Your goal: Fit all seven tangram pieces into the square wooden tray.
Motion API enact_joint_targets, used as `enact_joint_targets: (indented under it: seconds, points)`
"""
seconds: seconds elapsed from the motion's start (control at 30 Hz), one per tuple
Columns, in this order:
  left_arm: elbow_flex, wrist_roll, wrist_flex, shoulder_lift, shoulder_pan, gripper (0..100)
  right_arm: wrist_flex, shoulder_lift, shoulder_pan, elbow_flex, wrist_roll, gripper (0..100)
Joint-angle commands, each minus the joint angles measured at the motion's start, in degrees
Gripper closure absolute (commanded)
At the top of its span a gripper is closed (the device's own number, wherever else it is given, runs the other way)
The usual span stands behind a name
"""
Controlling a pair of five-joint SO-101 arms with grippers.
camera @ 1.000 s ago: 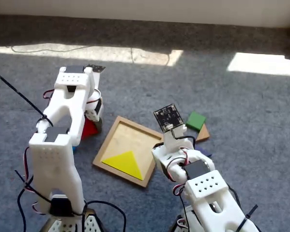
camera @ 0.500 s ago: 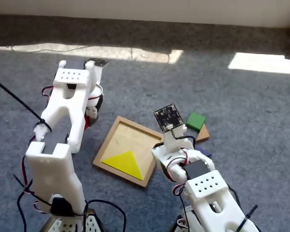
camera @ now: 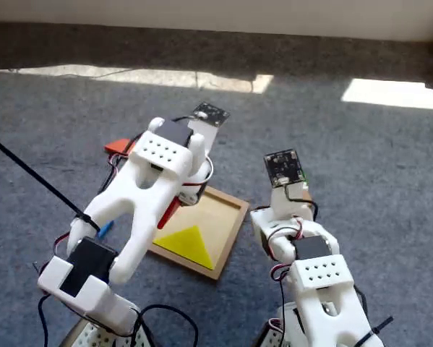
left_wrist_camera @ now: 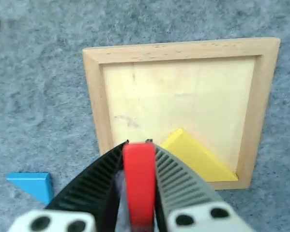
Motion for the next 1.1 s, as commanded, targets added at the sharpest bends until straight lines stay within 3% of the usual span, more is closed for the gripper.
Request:
enact_joint_targets:
  seconds: [0.0, 0.33, 0.73, 1.07]
  points:
    - [3.47, 1.41, -5.71, -3.03, 1.98, 100, -1.36, -1.80, 3.65, -0.84, -4.48, 99.5]
    - [12.09, 1.41, -16.18, -2.95, 3.30, 99, -1.36, -1.80, 3.74, -0.84, -4.75, 99.5]
    - [12.97, 6.68, -16.70, -2.95, 4.97, 84, -1.36, -1.80, 1.63, -0.84, -4.66, 99.5]
    - [11.12, 6.59, -16.53, -3.12, -3.38, 84, -1.36, -1.80, 1.36, -0.84, -4.66, 99.5]
